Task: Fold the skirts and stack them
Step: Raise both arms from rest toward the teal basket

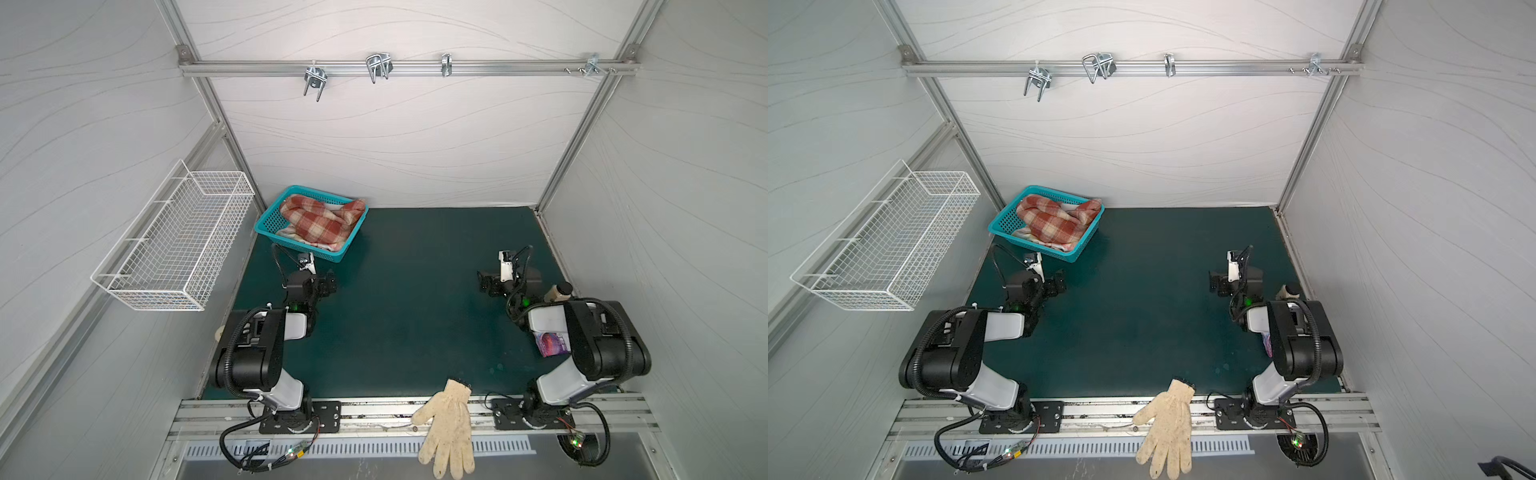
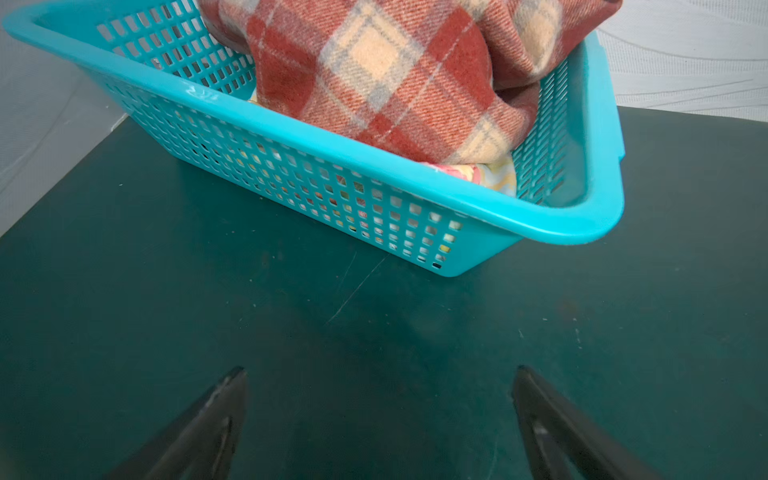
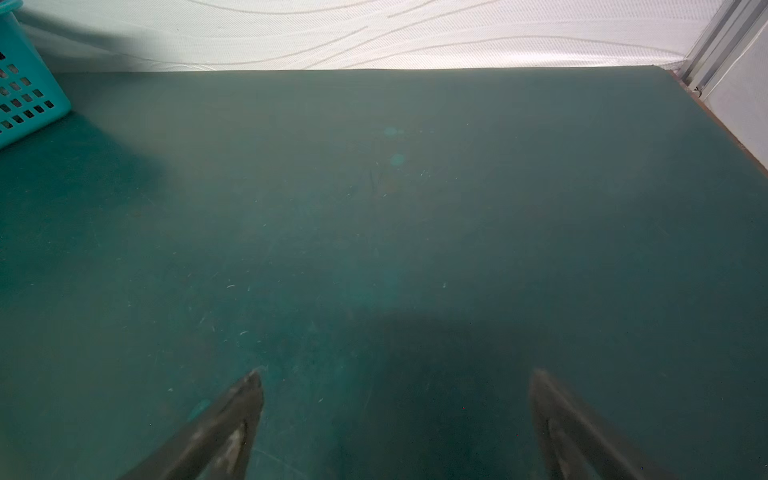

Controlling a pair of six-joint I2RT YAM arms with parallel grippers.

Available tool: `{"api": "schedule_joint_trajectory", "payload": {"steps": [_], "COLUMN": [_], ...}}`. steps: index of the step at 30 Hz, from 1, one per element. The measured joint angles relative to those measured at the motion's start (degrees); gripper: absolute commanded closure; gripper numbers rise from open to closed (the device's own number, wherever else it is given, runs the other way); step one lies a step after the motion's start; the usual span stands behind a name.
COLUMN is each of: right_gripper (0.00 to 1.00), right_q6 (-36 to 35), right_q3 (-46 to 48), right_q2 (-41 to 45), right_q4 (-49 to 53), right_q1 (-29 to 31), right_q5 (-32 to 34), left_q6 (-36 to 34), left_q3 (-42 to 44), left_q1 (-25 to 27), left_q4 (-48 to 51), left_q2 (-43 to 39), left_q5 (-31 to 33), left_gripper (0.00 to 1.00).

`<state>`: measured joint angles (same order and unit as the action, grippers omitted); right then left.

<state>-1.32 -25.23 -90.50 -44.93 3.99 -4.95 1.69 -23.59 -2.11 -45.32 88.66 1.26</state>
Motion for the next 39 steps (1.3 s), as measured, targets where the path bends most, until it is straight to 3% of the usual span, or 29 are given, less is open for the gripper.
{"api": "schedule_joint_trajectory", "payload": {"steps": [33,39], "right_gripper": [0.01,0.01], "right_q6": [0.0,-0.1], "right_q3": [0.0,3.3], "right_q2": [0.0,3.2], "right_q4": [0.0,-2.4], "right_q1": [0.0,5.7], "right_q5": [0.3,14.1], "left_q6": [-0.1,0.1], "left_q3": [0.0,1.1], "left_q1": [0.5,1.8], "left_q4": [0.0,-0.5], "left_q2": [0.0,-1.1], "left_q5": [1.3,6.0], "left_gripper": [0.01,0.01]}}
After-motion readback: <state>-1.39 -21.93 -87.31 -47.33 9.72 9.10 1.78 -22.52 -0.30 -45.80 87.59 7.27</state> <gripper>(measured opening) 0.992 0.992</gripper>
